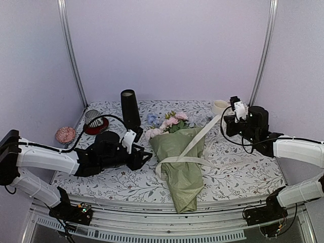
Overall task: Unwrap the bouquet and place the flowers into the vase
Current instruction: Untie the half-tied ribbon from the folded wrapping paper.
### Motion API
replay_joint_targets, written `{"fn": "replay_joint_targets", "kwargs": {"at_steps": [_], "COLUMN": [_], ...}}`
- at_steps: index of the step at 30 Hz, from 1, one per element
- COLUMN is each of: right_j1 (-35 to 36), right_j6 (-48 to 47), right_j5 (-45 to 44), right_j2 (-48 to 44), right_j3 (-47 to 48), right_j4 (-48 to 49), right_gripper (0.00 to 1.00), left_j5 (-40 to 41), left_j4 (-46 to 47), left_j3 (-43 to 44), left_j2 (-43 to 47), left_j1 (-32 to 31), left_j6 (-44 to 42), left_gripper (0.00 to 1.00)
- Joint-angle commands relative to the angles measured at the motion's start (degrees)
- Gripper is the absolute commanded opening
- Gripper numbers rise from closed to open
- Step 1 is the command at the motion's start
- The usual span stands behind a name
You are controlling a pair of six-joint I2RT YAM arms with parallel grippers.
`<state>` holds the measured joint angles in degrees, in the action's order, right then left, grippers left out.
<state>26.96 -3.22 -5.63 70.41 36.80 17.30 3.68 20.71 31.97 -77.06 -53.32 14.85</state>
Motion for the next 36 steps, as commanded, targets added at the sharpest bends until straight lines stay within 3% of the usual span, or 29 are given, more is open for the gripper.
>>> {"fn": "replay_joint_targets", "kwargs": {"at_steps": [1,8,13,19,21,23,26,32,36], "right_j1": [-9.96,-23.11,-27.49,-31.38,-32.46,-33.05,-33.19,-33.37,-33.37], "right_j6": [21.19,36.12,41.34,42.87,43.73,43.91,44.98,50.73,50.08], "right_j5": [-0.57,6.97,7.14,7.68,7.62,7.01,3.96,-4.13,-4.7], "right_j2": [-0.53,3.06,5.39,7.69,8.41,9.35,11.06,16.51,18.37], "right_j3": [-1.94,1.0,4.15,8.12,10.37,13.46,18.87,31.59,36.35], "right_j4": [2.8,1.71,1.06,-0.17,-2.01,-5.82,-12.76,-31.53,-40.1], "right_gripper": [0.02,0.04,0.26,0.34,0.47,0.63,0.75,0.81,0.83], "left_j5": [0.45,0.36,0.49,0.79,0.73,0.8,0.79,0.5,0.91], "left_j4": [0.11,0.21,-0.48,-1.16,-1.35,-1.4,-1.42,-1.58,-1.73], "left_j3": [-0.59,-0.54,-0.58,-0.72,-0.82,-0.84,-0.59,0.05,-0.03], "left_j2": [1.35,1.87,2.66,3.99,4.2,4.24,4.05,3.61,3.37], "left_j1": [0.65,0.67,0.67,0.61,0.67,0.67,0.66,0.67,0.65], "left_j6": [0.27,0.4,0.44,0.35,0.3,0.29,0.19,-0.15,-0.51], "left_gripper": [0.53,0.53,0.53,0.53,0.53,0.53,0.53,0.53,0.53]}}
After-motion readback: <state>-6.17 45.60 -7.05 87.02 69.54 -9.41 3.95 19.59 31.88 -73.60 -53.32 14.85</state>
